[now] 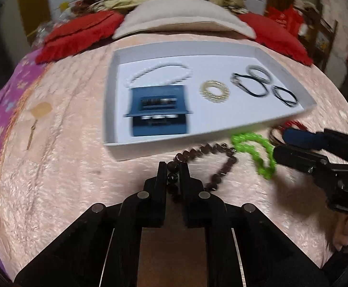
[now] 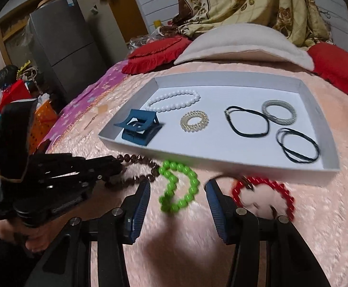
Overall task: Organize jewelry
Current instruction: 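Grasp the green bead bracelet with the right gripper while the left gripper lifts the brown bracelet, then carry the brown bracelet and the green bracelet over the white box, then open the left gripper releasing the brown bracelet while the right gripper releases the green bracelet into the box, then withdraw both grippers and move the left gripper toward the brown cord hair tie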
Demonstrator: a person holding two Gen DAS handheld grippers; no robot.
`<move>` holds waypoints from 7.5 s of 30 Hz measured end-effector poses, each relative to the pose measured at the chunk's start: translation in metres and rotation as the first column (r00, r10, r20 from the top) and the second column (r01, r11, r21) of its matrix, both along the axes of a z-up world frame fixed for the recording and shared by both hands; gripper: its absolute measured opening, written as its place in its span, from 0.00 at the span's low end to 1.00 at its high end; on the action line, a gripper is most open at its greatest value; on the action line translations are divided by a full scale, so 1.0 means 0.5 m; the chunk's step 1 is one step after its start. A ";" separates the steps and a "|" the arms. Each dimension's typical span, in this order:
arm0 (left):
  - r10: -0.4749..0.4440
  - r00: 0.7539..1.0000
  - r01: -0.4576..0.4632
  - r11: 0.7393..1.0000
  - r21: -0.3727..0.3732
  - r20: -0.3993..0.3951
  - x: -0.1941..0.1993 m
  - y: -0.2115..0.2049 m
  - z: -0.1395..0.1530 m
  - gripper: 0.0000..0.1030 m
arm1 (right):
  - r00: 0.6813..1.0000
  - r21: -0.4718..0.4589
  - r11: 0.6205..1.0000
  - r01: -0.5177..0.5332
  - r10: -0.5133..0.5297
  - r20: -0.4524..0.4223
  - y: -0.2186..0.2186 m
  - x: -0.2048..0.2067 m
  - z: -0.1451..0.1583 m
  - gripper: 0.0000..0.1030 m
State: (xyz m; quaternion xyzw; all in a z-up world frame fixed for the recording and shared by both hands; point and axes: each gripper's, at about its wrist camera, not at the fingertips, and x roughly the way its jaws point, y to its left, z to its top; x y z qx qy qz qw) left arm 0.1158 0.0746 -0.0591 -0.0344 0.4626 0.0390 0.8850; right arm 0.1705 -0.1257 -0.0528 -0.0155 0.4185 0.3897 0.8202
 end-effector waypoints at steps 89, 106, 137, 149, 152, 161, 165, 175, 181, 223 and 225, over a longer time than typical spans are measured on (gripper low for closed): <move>0.095 0.981 -0.091 0.995 -0.031 0.171 -0.113 -0.069 0.067 0.08 | 0.989 0.043 0.991 0.126 -0.129 0.066 -0.160 -0.126 0.054 0.08; 0.121 0.980 -0.118 0.993 -0.028 0.161 -0.118 -0.063 0.064 0.08 | 0.984 0.030 0.988 0.151 -0.153 0.088 -0.160 -0.124 0.055 0.08; 0.116 0.979 -0.110 0.993 -0.041 0.169 -0.118 -0.065 0.063 0.08 | 0.980 0.047 0.986 0.160 -0.164 0.111 -0.172 -0.126 0.072 0.08; 0.046 0.959 -0.002 0.988 -0.153 0.281 -0.089 -0.069 0.170 0.08 | 0.972 0.154 0.974 0.164 -0.186 0.141 -0.174 -0.026 0.170 0.08; 0.021 0.955 0.027 0.987 -0.157 0.296 -0.045 -0.076 0.194 0.08 | 0.971 0.181 0.969 0.169 -0.196 0.141 -0.165 0.020 0.197 0.08; 0.008 0.965 0.043 0.982 -0.186 0.263 0.165 -0.095 0.174 0.08 | 0.970 0.183 0.959 0.215 -0.232 0.073 -0.109 0.203 0.187 0.08; 0.028 0.981 0.020 0.970 -0.243 0.194 0.266 -0.085 0.121 0.08 | 0.969 0.135 0.961 0.242 -0.247 0.026 -0.085 0.272 0.145 0.08; 0.112 0.992 -0.099 0.972 -0.211 0.052 0.303 -0.028 0.033 0.08 | 0.979 0.088 0.975 0.206 -0.206 -0.009 0.008 0.356 0.095 0.08; 0.116 0.993 -0.109 0.980 -0.169 0.030 0.292 -0.031 0.017 0.08 | 0.967 0.077 0.966 0.248 -0.242 -0.083 0.011 0.403 0.053 0.08; 0.116 0.991 -0.109 0.990 -0.089 0.074 0.261 -0.050 0.055 0.38 | 0.908 0.028 0.914 0.404 -0.404 0.106 -0.136 0.288 0.126 0.44; 0.110 0.990 -0.102 0.990 -0.094 0.088 0.248 -0.053 0.065 0.38 | 0.903 0.038 0.910 0.412 -0.414 0.112 -0.159 0.258 0.135 0.44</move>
